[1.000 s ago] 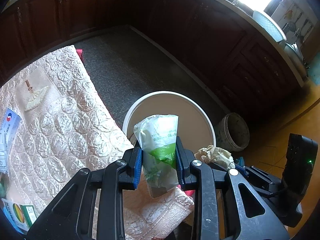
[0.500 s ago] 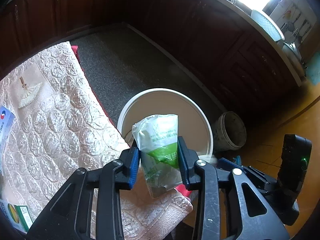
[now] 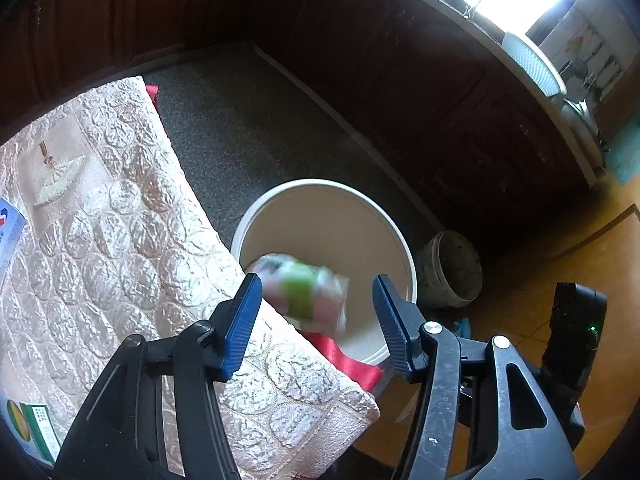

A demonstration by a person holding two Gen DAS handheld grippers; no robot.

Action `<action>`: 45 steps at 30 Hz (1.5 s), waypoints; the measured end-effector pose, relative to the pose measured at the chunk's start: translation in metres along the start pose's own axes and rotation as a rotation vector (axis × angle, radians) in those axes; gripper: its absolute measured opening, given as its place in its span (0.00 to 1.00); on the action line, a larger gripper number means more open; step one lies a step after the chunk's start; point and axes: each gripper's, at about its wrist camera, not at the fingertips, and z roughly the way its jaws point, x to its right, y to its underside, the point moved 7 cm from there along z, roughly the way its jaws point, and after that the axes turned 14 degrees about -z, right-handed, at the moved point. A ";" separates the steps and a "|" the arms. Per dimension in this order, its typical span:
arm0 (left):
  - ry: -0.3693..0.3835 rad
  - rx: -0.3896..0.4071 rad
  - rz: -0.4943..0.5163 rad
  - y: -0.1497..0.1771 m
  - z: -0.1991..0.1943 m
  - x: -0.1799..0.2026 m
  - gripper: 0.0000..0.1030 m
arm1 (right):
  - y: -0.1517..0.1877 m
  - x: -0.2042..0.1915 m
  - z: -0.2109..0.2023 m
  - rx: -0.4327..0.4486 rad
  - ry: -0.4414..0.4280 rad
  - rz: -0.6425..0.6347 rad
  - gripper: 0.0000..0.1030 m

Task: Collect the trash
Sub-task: 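Open both grippers to drop bag and tissue into the bucket, then move both open grippers back over the table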

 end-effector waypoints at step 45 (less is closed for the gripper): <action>-0.281 0.253 -0.088 0.016 -0.150 -0.134 0.55 | -0.022 -0.147 -0.026 0.083 -0.086 -0.255 0.67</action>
